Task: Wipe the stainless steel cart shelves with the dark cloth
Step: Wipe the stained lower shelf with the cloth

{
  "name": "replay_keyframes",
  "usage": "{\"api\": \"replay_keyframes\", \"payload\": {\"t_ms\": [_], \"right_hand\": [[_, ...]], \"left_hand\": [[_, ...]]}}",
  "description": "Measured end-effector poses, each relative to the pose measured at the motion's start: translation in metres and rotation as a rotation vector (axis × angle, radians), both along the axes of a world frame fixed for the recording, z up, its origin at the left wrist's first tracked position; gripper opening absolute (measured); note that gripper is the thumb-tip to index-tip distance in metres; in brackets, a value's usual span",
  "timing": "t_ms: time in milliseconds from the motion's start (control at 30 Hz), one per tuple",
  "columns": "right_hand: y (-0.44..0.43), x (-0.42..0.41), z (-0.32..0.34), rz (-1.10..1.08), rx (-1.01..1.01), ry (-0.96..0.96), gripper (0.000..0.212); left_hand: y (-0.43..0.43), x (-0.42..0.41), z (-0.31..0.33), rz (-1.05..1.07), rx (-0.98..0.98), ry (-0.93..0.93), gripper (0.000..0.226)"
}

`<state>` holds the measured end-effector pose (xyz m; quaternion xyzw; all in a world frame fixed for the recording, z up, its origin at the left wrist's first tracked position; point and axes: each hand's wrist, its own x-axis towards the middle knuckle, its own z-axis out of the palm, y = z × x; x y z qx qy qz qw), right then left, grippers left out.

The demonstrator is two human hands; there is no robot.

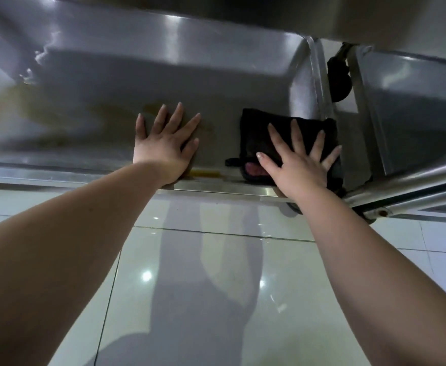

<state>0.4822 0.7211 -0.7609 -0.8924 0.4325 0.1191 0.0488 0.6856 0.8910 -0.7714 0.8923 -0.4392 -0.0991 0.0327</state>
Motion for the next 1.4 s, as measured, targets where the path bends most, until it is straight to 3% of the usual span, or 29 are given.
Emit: {"api": "replay_keyframes", "payload": {"t_ms": [67, 167, 333, 500, 800, 1067, 1200, 1400], "right_hand": [[-0.001, 0.002, 0.001, 0.0, -0.008, 0.003, 0.069], [0.0, 0.002, 0.0, -0.005, -0.023, 0.015, 0.07], [0.0, 0.005, 0.001, -0.018, -0.031, 0.031, 0.069], [0.012, 0.014, 0.004, -0.101, -0.013, 0.046, 0.069], [0.145, 0.159, -0.002, 0.016, 0.078, -0.012, 0.071], [0.051, 0.057, 0.007, -0.123, 0.021, 0.024, 0.07], [0.059, 0.067, 0.004, -0.193, -0.005, 0.03, 0.07], [0.172, 0.156, 0.003, 0.108, 0.081, -0.019, 0.071]], "left_hand": [[0.006, 0.011, 0.009, -0.015, -0.088, 0.069, 0.053], [0.033, 0.053, 0.019, -0.045, -0.172, 0.017, 0.053], [0.087, 0.105, 0.007, 0.084, 0.042, -0.045, 0.053], [0.09, 0.107, -0.002, 0.094, 0.007, -0.064, 0.053], [0.092, 0.11, -0.006, 0.122, -0.028, -0.07, 0.052], [0.091, 0.109, -0.007, 0.133, -0.052, -0.061, 0.053], [0.09, 0.109, -0.009, 0.124, -0.047, -0.08, 0.053], [0.092, 0.111, -0.008, 0.124, -0.048, -0.082, 0.053]]}}
